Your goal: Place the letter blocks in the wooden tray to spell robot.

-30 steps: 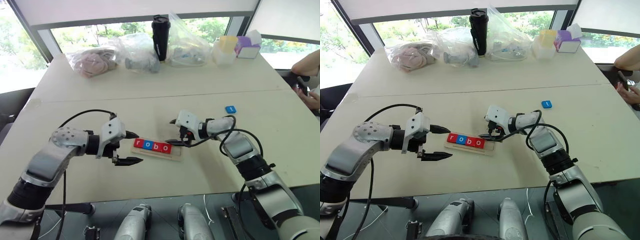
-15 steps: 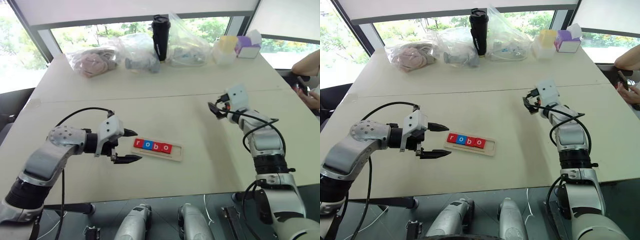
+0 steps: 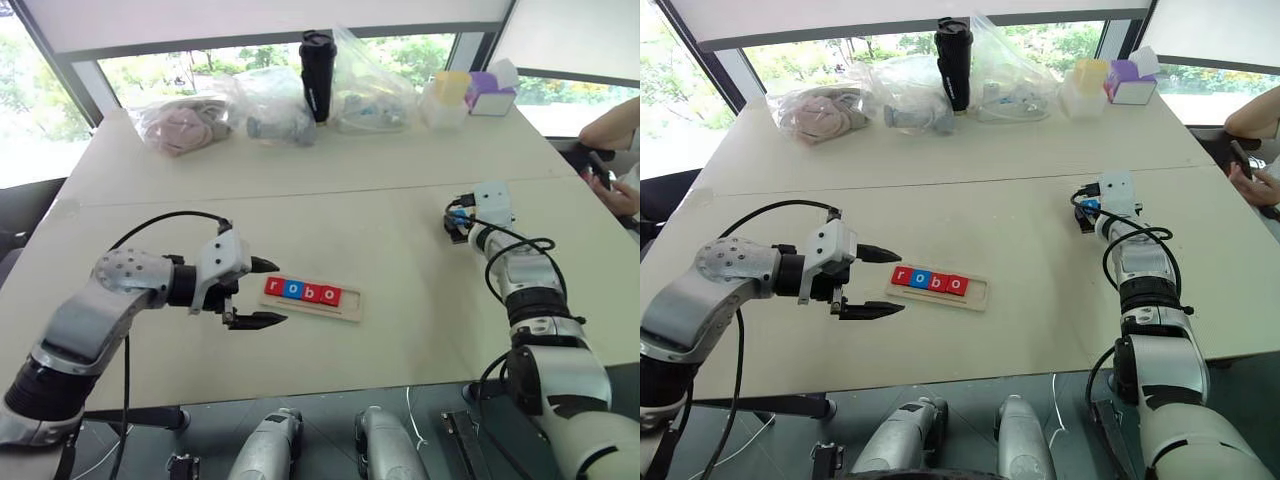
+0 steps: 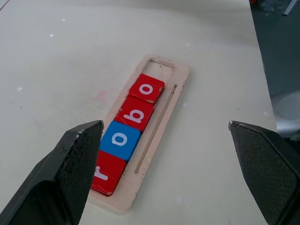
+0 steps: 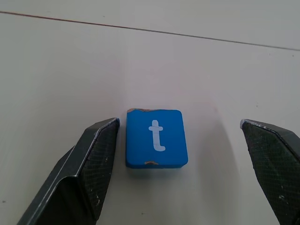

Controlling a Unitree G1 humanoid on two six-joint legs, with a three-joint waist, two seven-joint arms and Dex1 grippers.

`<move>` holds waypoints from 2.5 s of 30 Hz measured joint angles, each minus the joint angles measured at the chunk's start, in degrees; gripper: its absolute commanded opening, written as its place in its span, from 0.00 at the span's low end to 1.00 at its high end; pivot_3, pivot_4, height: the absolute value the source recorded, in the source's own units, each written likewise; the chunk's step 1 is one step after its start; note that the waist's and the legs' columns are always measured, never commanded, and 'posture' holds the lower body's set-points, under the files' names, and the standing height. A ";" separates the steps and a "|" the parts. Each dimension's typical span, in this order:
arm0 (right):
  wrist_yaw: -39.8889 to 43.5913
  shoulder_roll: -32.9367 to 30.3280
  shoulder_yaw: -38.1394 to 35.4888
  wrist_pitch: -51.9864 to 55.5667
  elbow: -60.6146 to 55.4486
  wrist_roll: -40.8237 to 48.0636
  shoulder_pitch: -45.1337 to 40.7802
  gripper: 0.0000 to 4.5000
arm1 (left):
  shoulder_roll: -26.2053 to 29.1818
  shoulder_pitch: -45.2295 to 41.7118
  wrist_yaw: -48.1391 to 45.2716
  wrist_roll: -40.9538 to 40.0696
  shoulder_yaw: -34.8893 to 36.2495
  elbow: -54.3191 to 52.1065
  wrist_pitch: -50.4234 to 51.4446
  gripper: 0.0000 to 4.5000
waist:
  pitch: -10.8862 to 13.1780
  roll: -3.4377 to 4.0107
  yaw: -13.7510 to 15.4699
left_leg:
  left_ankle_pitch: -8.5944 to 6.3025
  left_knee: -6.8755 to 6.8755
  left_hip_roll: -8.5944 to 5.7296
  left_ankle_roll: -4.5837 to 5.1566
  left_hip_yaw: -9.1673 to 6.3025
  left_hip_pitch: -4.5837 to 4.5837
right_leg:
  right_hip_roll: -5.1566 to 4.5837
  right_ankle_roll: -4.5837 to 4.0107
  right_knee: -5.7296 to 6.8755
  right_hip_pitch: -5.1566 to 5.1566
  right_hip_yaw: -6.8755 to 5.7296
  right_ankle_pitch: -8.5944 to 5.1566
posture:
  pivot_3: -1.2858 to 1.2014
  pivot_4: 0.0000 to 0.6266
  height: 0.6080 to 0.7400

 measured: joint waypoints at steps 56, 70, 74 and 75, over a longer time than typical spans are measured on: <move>24.60 -14.64 -4.23 50.12 -88.47 22.20 35.87 0.99 | -1.46 -3.61 -2.87 1.09 -0.78 7.75 -3.64 1.00 | -0.06 0.08 0.43 | 0.10 -0.13 0.63 -0.19 0.09 -0.11 | 0.33 -0.35 -0.23 -0.14 -0.12 0.23 | 0.52 0.24 1.00; 39.96 -16.33 8.19 12.67 -60.05 16.17 39.35 0.99 | -0.08 -3.73 -4.47 1.89 -0.74 7.47 -3.94 1.00 | -0.02 -0.02 0.54 | 0.09 -0.02 0.62 -0.19 0.20 -0.11 | 0.27 -0.53 -0.22 -0.12 -0.02 0.15 | 0.52 0.24 1.00; 40.03 -15.91 9.87 9.34 -56.50 14.85 38.62 0.94 | -0.09 -3.73 -4.22 1.88 -0.74 7.36 -3.78 1.00 | -0.02 -0.02 0.58 | 0.09 -0.02 0.62 -0.19 0.18 -0.11 | 0.28 -0.53 -0.22 -0.12 -0.03 0.15 | 0.52 0.24 1.00; 40.06 -15.79 10.03 8.73 -55.80 14.56 38.57 0.88 | -0.09 -3.73 -4.16 1.87 -0.74 7.35 -3.68 1.00 | -0.02 -0.02 0.57 | 0.09 -0.02 0.62 -0.19 0.19 -0.11 | 0.28 -0.53 -0.22 -0.12 -0.03 0.15 | 0.52 0.24 1.00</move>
